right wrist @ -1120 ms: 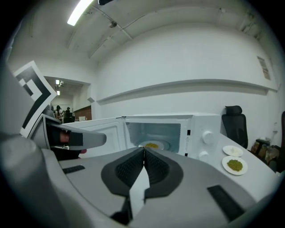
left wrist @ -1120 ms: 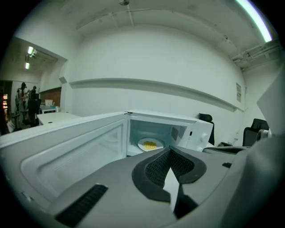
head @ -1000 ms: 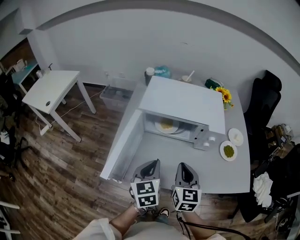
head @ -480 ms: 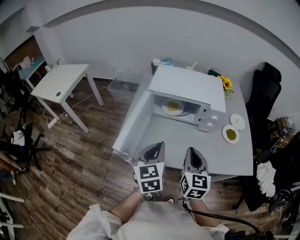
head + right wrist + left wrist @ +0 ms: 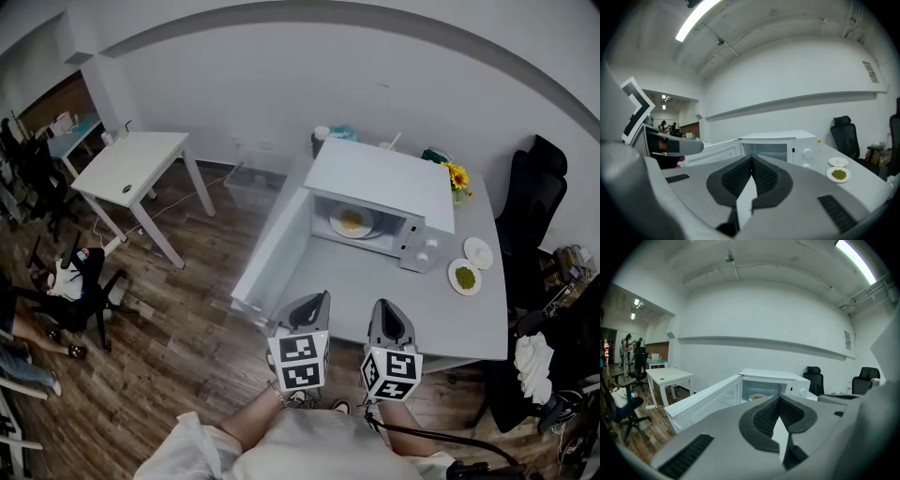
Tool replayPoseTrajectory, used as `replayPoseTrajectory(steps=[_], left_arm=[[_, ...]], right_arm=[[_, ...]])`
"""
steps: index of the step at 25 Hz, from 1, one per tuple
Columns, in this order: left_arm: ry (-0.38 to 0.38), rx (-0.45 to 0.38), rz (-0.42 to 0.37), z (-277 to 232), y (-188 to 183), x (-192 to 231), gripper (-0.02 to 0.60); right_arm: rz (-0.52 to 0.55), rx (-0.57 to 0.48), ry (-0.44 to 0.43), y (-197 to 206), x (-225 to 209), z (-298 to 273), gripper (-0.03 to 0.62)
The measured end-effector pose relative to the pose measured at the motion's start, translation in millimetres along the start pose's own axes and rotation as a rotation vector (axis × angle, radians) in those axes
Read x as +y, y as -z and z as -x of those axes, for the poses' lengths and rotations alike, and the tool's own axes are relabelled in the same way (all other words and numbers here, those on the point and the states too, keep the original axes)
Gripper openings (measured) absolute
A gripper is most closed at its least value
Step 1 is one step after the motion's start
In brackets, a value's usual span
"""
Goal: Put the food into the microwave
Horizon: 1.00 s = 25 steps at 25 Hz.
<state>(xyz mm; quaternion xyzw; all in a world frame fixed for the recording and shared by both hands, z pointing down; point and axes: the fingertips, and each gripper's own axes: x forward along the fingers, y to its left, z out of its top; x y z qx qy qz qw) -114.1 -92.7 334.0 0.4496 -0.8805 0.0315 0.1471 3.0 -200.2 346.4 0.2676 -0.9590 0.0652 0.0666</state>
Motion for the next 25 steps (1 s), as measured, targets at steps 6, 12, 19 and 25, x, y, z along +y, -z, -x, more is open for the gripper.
replayPoseTrajectory(steps=[6,12,19,25], left_arm=[[-0.007,0.004,0.013,-2,2,4,0.311],[-0.004,0.007,0.027,-5,4,5,0.311],[-0.015,0.008,0.043,-6,7,10,0.311],[-0.024,0.017,0.054,-4,10,17,0.311]], right_arm=[[-0.006,0.018,-0.01,3,3,-3,0.017],[-0.002,0.026,-0.005,6,2,-5,0.017],[0.012,0.034,-0.008,8,3,-7,0.017],[0.011,0.045,-0.018,11,10,-9,0.017]])
